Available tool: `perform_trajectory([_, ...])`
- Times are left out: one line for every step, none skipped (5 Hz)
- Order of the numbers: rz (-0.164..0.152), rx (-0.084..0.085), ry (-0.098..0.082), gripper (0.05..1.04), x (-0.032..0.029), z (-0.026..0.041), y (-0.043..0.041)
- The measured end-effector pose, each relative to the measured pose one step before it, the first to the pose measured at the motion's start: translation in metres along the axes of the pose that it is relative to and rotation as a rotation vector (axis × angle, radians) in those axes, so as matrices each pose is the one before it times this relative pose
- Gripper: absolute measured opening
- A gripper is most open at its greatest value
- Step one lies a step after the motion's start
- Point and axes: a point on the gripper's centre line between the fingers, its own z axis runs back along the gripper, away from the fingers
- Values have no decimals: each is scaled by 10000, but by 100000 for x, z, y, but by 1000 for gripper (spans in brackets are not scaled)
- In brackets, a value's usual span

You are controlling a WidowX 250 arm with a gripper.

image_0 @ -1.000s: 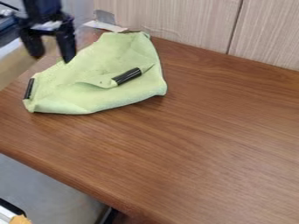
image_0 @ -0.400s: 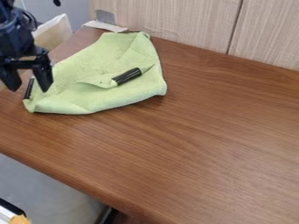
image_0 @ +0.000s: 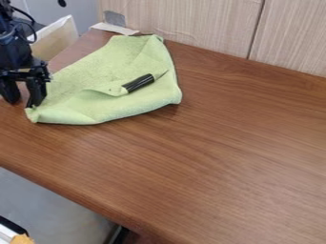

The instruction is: Fold the cloth from bottom left to right side

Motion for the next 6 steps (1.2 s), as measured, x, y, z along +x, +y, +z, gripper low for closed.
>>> perform_trajectory([-35,-58,98,371,112,-197,-504])
perform_trajectory([-85,2,21,181,8,-55,-342])
perform_trajectory([7,-2,-34,89,73,160,0])
perform_trajectory([102,-195,6,71,118,320,-275])
perform_trajectory([43,-447,107,69,383,671,-1332])
perform_trajectory([-253,-263,-530,68,1193,3201,-2510])
